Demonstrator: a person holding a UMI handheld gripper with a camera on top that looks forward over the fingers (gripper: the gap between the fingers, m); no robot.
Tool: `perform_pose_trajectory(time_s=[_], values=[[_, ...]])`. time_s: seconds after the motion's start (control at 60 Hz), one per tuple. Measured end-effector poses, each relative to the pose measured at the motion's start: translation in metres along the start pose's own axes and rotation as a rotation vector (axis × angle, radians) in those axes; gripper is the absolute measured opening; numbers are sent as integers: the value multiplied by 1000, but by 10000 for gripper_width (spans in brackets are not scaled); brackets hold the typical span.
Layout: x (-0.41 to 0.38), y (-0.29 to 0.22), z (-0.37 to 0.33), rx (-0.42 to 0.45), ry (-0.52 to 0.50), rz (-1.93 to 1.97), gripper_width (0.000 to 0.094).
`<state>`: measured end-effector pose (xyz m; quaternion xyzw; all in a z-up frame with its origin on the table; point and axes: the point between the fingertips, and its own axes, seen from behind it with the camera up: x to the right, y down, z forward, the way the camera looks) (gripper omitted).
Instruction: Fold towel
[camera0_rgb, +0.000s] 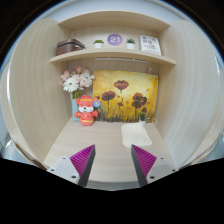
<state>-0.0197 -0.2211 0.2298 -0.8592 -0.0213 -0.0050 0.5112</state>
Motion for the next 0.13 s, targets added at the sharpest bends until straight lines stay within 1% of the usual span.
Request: perform_pose_trajectory(time_s=[0.133], values=[[-5,3,-9,5,-2,11,712]])
